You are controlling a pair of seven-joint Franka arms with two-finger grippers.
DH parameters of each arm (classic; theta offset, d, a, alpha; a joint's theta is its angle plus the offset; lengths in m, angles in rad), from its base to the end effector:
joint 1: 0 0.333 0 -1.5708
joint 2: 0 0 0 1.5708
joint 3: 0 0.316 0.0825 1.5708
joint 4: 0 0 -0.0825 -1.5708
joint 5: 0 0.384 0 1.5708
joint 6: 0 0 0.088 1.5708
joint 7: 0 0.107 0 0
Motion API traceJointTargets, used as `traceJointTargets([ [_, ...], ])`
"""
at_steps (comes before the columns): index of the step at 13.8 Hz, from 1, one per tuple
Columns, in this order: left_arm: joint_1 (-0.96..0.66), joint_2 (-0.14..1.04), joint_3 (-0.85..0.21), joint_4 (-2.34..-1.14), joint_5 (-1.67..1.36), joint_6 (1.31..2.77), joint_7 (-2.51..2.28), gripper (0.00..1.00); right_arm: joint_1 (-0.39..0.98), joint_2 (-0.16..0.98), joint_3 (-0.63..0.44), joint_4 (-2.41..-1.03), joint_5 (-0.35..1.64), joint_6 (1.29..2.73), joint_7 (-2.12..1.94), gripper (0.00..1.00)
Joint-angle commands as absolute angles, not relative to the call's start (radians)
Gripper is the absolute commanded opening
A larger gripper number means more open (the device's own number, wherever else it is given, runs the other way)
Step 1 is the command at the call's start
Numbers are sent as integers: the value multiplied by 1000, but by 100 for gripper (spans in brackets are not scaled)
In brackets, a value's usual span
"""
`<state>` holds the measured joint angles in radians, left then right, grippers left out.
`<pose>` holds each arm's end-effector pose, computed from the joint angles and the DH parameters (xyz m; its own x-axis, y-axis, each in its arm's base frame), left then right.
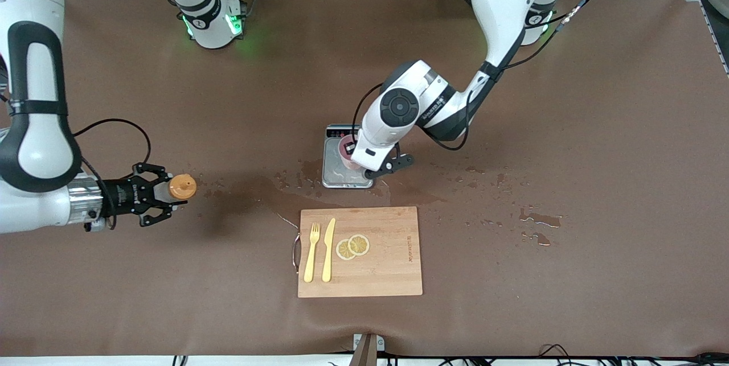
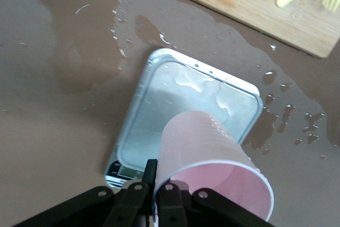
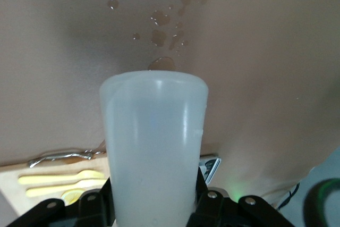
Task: Add sauce to pink cup with both arms
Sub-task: 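Lower the cup onto the scale while the right gripper raises the bottle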
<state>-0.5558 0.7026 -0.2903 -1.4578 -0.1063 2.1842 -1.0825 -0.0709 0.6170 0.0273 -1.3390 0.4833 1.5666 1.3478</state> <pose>0.5059 -0.5180 0.2879 0.9157 0.3322 -0.2259 0.3704 -0.9160 0.1540 0.6840 0.0163 0.3551 -0.0072 -0.8557 -0.5174 -0.9498 -0.1560 0.2712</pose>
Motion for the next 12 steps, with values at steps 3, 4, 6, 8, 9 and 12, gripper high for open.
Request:
traceJointTargets([
  [3, -626, 753, -265, -1424, -109, 2250, -1108, 0, 77, 561, 20, -1364, 318, 1611, 1567, 53],
  [4, -636, 761, -261, -1424, -109, 2258, -1108, 0, 93, 561, 17, -1365, 311, 1611, 1591, 53],
  [6, -663, 773, -238, -1424, -109, 2267, -1108, 0, 118, 561, 20, -1368, 281, 1605, 1646, 52],
  [8, -672, 778, -226, -1424, -109, 2267, -1106, 0, 165, 561, 20, -1379, 224, 1614, 1702, 52],
  [9, -672, 778, -225, -1424, -109, 2267, -1106, 0, 173, 561, 20, -1384, 207, 1621, 1721, 51],
  [12, -670, 775, -224, -1424, -103, 2269, -1095, 100, 187, 563, 20, -1385, 203, 1626, 1736, 51],
])
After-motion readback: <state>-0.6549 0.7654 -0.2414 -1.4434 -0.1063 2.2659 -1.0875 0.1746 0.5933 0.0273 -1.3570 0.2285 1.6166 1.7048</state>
